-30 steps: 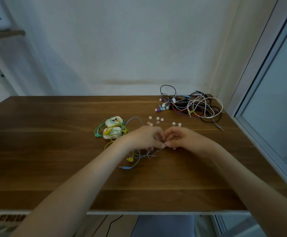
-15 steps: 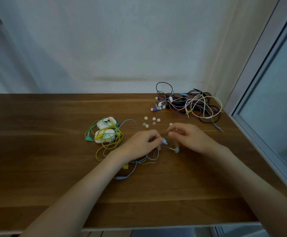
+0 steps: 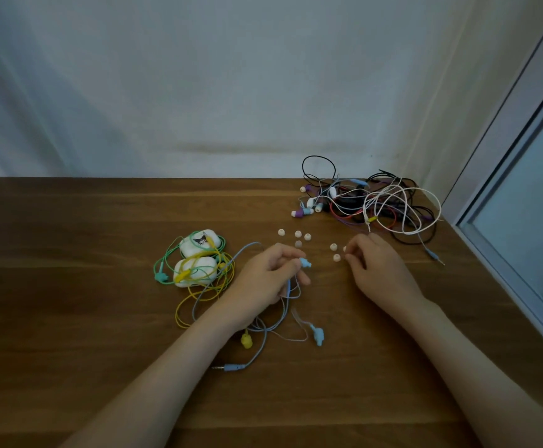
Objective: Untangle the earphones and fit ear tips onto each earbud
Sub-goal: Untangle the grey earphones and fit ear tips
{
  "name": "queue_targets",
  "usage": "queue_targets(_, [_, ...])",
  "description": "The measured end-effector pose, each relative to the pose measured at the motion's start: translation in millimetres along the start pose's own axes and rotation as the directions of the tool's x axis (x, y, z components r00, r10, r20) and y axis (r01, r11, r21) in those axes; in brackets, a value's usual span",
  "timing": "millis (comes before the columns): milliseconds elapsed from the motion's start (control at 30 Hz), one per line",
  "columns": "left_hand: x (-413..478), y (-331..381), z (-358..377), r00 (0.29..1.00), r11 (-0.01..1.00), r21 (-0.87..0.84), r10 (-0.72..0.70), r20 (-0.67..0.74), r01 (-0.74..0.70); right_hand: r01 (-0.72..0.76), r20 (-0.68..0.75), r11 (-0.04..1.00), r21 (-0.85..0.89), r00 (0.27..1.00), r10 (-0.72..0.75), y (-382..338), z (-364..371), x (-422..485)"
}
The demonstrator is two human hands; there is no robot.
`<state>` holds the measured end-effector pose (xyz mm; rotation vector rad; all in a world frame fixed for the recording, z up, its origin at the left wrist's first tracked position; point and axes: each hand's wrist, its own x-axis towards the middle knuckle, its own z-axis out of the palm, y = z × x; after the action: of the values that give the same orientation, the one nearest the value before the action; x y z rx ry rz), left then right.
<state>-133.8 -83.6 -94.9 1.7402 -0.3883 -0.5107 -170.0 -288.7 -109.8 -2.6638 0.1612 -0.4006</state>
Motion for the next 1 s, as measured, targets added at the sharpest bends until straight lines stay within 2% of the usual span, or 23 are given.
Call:
queue_targets(100, [0.8,-2.0,0.3,1.0,1.0,0.003,0.0,0.005,0.0,-0.006,-0.007,1.0,0.019,1.0,0.006,-5.6,-3.3,-3.1])
queue_targets(200, [0.2,-2.1,1.1,1.0,0.999,-0.04,0.004,0.017,-0.003,-0.023,-0.045,0.965,0.26,0.998,0.036,-22.0,-4.0,-10.6])
queue_targets(300, [-0.9,-0.6,2.3,1.0,0.998,-0.055,0.02,0.014,-0.019,-0.134,0.096,0.802,0.583,0.991,0.096,-43.4,0.3,-18.2])
queue_targets(400, [-1.0,-0.1,3.4,1.0,0.994,-0.104,0.016,-0.007,-0.016,-0.252,0.214,0.622,0.742,0.967,0.136,-51.7,2.5,-20.8])
queue_targets(567, [-1.7,-1.4,2.6,0.999,0.994,-0.109,0.033,0.017,-0.031,-0.359,0.338,0.374,0.855,0.933,0.123,-48.6,2.6,-22.0])
queue_targets(700, [-2.2,-2.1,2.0,0.998,0.995,-0.089,0.05,0.035,-0.047,-0.366,0.353,0.232,0.901,0.931,0.097,-46.8,0.9,-22.0])
queue_targets(833, [-2.6,-2.3,2.6,0.998,0.995,-0.082,0.061,0.022,-0.059,-0.384,0.376,0.193,0.903,0.923,0.079,-46.7,0.9,-23.0])
queue_targets(1000, [-3.1,-1.5,2.9,0.997,0.995,-0.079,0.063,0.036,-0.06,-0.414,0.408,0.203,0.887,0.91,0.072,-46.4,2.3,-22.8])
